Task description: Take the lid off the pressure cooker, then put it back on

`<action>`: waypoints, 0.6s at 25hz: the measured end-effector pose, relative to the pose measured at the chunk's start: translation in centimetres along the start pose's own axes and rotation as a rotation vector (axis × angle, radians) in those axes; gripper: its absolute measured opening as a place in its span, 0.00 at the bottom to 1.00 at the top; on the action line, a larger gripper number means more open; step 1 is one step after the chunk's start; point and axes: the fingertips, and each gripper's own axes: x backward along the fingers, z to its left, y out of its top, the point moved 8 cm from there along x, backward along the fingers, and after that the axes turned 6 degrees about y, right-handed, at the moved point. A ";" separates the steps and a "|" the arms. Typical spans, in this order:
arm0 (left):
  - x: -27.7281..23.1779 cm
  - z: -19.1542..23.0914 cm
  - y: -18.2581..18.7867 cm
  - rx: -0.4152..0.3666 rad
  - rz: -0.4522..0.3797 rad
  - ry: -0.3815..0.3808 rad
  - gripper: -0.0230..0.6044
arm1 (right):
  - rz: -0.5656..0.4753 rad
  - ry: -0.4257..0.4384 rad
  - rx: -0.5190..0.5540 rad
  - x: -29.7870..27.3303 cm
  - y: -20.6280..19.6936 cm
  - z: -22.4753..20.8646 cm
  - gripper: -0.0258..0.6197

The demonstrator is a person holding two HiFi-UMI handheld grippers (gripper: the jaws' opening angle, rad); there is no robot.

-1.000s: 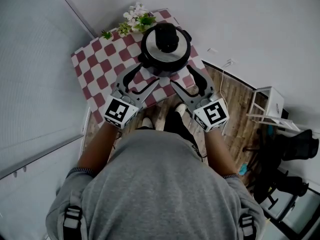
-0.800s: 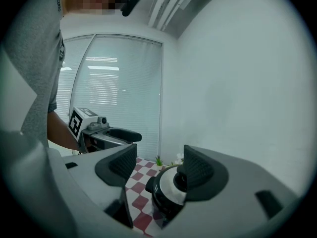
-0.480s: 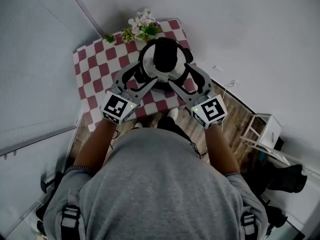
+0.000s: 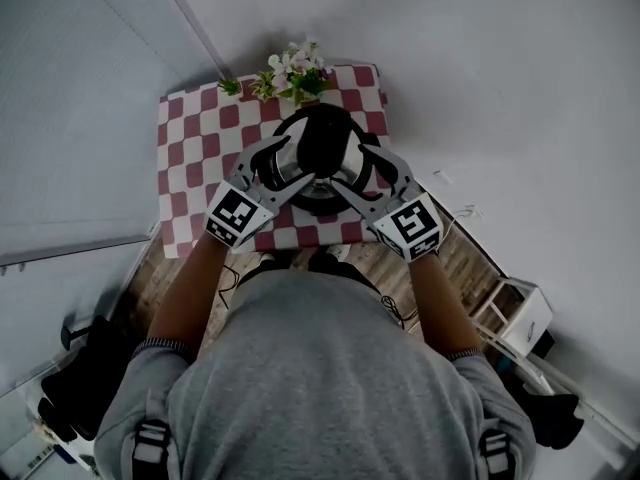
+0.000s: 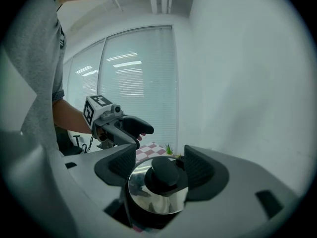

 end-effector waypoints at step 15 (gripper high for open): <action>-5.3 1.6 -2.7 -0.206 0.307 -0.264 0.56 | 0.300 0.213 0.040 -5.4 -2.6 -2.4 0.55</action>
